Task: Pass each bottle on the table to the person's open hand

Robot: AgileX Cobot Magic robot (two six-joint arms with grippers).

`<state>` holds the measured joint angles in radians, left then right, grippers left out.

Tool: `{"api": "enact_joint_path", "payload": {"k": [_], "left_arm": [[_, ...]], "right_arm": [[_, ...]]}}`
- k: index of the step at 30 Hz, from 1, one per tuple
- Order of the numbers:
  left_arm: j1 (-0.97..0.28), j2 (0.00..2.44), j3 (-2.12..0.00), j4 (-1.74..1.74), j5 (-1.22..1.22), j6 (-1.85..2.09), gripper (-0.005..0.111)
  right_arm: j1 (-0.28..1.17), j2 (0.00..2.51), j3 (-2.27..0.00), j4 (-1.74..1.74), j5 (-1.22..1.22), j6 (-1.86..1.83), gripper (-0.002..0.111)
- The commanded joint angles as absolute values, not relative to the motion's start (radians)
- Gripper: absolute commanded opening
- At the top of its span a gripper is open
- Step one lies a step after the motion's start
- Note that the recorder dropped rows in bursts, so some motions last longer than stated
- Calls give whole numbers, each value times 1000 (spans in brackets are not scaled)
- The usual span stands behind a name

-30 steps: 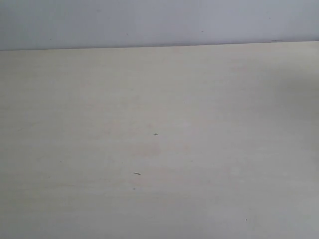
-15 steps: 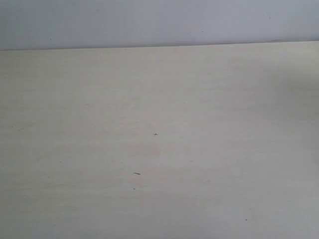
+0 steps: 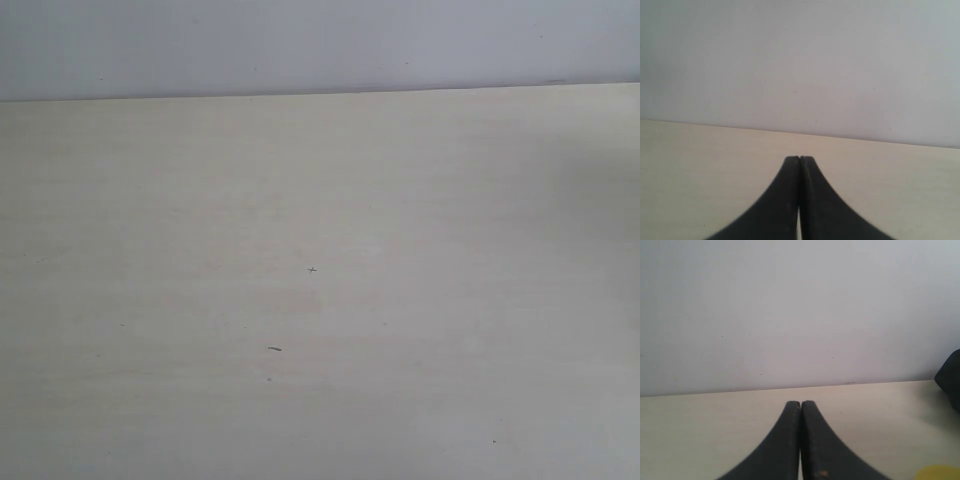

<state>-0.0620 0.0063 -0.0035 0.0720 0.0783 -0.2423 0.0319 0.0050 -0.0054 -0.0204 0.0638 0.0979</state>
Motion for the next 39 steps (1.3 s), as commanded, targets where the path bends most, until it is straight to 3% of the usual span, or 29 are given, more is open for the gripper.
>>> {"api": "enact_joint_path", "payload": {"k": [1,39], "left_arm": [[-60,0,0,75,73,-241,0],[-20,0,0,75,75,-241,0]], "right_arm": [[27,0,0,-22,60,99,0],[27,0,0,-18,61,99,0]]}}
